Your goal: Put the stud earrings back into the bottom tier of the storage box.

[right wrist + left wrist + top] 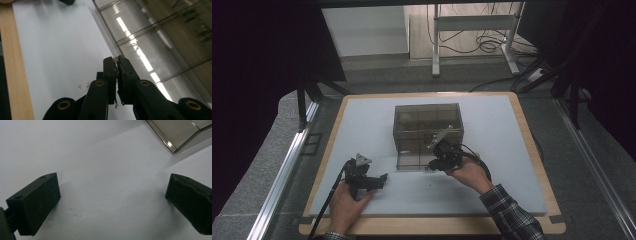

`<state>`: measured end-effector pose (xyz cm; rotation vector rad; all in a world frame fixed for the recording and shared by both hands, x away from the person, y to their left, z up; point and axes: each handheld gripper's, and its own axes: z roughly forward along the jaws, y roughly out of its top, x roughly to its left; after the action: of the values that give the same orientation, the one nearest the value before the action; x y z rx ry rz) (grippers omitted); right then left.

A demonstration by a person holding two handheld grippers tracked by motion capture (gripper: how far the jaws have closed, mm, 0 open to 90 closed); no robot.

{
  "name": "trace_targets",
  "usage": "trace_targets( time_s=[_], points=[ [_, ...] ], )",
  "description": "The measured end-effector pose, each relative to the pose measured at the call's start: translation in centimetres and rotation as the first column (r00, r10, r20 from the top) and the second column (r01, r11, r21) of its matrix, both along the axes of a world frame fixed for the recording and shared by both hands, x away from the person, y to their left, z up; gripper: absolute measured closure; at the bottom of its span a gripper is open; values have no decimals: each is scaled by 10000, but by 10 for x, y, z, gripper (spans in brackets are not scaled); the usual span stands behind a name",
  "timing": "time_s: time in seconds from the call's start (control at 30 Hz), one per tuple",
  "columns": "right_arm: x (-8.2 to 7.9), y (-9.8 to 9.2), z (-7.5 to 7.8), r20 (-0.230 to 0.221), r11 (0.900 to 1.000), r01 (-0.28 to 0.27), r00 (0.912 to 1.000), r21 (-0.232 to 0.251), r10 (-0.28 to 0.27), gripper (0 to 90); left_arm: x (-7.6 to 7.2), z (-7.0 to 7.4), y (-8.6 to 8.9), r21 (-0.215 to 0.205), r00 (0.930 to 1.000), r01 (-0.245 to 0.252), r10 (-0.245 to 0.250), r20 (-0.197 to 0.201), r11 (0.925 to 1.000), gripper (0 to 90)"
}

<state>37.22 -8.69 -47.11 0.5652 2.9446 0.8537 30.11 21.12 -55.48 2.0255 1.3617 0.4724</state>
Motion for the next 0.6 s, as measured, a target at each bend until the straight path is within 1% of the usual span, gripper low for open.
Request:
trace_targets(
  time_s=[0.33,0.6],
  points=[
    [12,4,7,404,9984,434,9982,357,-449,835,0,0,0,-4,10000,-5,5,4,10000,0],
    [24,4,6,545,9945,873,9944,580,-905,835,0,0,0,46,10000,34,-34,-22,10000,0]
  ],
)
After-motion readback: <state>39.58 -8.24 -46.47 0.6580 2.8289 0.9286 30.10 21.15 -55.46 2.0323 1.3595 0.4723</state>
